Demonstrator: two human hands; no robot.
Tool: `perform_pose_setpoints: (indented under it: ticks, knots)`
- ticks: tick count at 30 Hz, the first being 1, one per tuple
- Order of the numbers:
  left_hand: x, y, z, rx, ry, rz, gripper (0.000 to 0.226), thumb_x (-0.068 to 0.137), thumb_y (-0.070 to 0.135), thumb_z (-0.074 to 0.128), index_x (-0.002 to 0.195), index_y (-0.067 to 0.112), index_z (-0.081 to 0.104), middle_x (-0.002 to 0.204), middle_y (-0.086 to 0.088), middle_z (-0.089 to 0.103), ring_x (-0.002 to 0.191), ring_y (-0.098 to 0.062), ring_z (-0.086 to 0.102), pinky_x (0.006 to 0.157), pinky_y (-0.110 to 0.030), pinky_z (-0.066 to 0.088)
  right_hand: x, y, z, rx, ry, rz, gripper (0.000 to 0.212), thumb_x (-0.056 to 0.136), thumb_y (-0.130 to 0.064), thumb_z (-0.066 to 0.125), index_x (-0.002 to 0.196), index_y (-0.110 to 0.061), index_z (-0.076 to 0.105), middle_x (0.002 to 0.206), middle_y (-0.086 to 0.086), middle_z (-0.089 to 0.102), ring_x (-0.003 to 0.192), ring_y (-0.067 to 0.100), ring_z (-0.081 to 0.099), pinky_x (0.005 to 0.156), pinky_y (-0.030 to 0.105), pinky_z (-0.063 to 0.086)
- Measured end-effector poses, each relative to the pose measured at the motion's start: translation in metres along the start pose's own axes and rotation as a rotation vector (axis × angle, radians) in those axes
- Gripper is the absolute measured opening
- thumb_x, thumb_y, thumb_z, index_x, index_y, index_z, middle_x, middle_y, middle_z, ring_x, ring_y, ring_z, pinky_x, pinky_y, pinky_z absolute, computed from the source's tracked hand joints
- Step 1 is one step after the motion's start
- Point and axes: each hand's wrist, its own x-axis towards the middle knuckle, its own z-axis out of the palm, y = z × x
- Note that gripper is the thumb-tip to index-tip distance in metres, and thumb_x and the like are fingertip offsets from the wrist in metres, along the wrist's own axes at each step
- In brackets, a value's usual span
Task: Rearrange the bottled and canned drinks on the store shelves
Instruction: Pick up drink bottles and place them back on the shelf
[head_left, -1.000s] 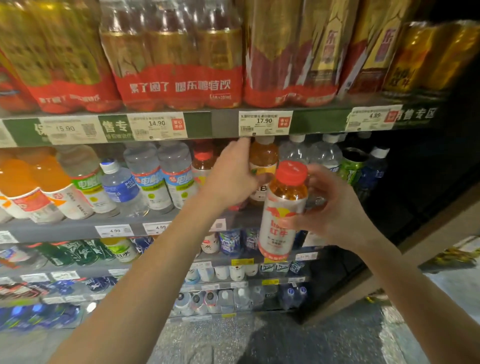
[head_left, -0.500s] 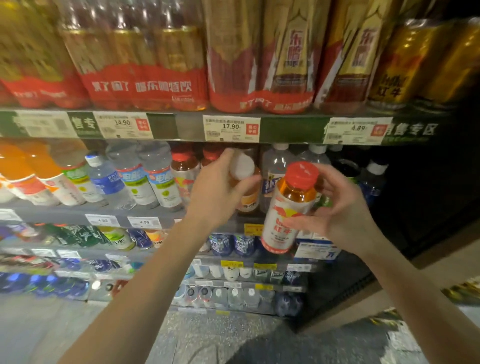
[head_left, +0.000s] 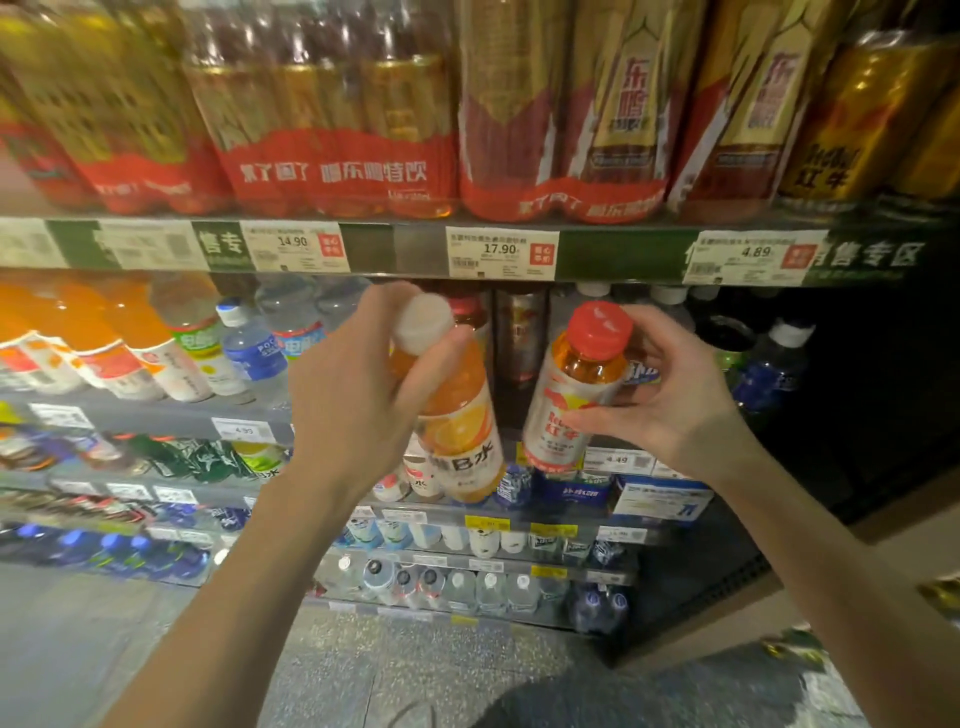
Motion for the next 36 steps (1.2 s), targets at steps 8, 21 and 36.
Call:
perform_pose_setpoints:
  ticks: [8,21,36]
  knots:
    - [-0.026,-0.055,-0.02,0.067,-0.104,-0.066,0.049,0.083,0.074,0.044,0.1,0.03,0.055,0.062,0.018,0.048,0.058,-0.021,0.05,0.057,-0.033,0.034,0.029,-0.007,0.036,-0.265,0.057,-0.013,0.075,0.055,-0.019,0.098,0.112,-0.041,0.055,0.111,-0.02,0.066,0.106,0.001,0.064,0.097,0.034,0.054]
    - [-0.012,-0.076,-0.026,-0.149,-0.145,-0.106,0.043,0.082,0.074,0.051,0.105,0.038,0.054,0.078,0.018,0.063,0.068,-0.009,0.057,0.067,-0.041,0.052,0.04,0.01,0.065,-0.802,0.177,-0.08,0.084,0.058,-0.04,0.095,0.127,-0.015,0.055,0.117,0.007,0.067,0.112,0.03,0.054,0.097,0.04,0.027]
    - [-0.022,-0.075,-0.029,-0.132,-0.145,-0.08,0.04,0.083,0.073,0.051,0.099,0.038,0.051,0.076,0.021,0.061,0.065,-0.003,0.052,0.063,-0.039,0.05,0.055,-0.006,0.074,-1.149,0.055,0.108,0.082,0.083,-0.054,0.074,0.149,-0.024,0.038,0.12,0.006,0.069,0.128,0.031,0.05,0.106,0.06,0.026]
